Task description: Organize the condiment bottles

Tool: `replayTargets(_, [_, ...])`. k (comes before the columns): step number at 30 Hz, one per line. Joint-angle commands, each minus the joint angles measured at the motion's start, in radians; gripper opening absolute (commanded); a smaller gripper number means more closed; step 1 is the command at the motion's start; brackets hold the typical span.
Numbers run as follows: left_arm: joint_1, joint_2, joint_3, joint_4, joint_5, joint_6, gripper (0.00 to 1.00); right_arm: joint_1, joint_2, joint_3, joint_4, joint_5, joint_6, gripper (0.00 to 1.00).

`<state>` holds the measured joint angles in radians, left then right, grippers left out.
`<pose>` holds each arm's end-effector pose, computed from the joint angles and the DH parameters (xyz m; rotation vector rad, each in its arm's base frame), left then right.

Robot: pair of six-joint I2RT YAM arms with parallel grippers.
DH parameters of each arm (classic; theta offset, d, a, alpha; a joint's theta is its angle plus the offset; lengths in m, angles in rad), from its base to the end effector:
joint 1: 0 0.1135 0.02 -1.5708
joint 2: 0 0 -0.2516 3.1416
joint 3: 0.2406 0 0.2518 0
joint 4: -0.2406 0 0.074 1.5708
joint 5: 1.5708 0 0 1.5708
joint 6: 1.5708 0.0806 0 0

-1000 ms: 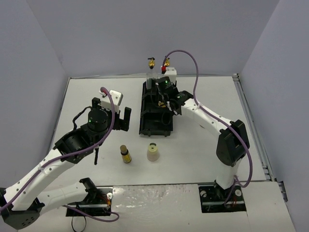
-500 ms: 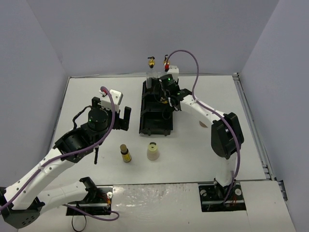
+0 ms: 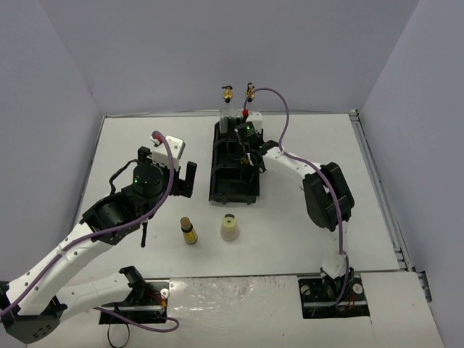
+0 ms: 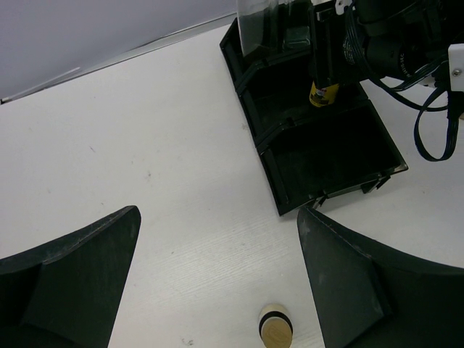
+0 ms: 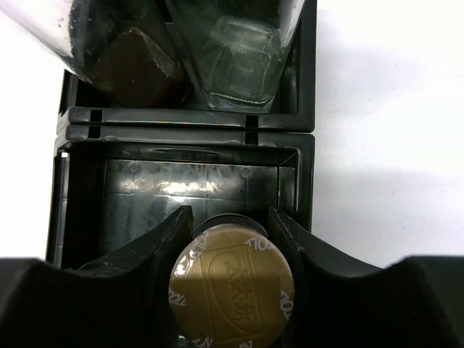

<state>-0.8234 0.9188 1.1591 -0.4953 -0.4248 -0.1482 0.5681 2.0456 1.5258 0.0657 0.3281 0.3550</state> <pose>0.1829 -0.1485 0.3928 0.3112 1.7862 -0.3042 0.4457 0.2537 0.2019 -0.0070 2.0084 0.2596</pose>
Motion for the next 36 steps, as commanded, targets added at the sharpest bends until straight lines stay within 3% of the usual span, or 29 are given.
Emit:
replayTargets(1, [0.004, -0.008, 0.062, 0.021, -0.019, 0.013, 0.86, -0.008, -0.023, 0.007, 0.121, 0.061, -0.028, 0.0])
replayTargets(8, [0.004, -0.006, 0.068, 0.017, -0.019, 0.013, 0.86, -0.01, -0.007, -0.006, 0.121, 0.071, -0.039, 0.02])
replayTargets(13, [0.004, -0.008, 0.071, 0.012, -0.02, 0.015, 0.86, -0.01, -0.014, -0.012, 0.12, 0.074, -0.038, 0.4])
replayTargets(19, [0.004, -0.006, 0.071, 0.011, -0.022, 0.012, 0.86, -0.008, -0.032, -0.01, 0.104, 0.081, -0.045, 0.66])
replayTargets(23, [0.004, -0.008, 0.075, 0.008, -0.022, 0.01, 0.86, -0.008, -0.05, -0.011, 0.092, 0.083, -0.048, 0.72])
replayTargets(36, [0.003, -0.018, 0.082, -0.009, -0.03, 0.012, 0.86, 0.017, -0.191, -0.019, 0.018, 0.123, -0.043, 0.74])
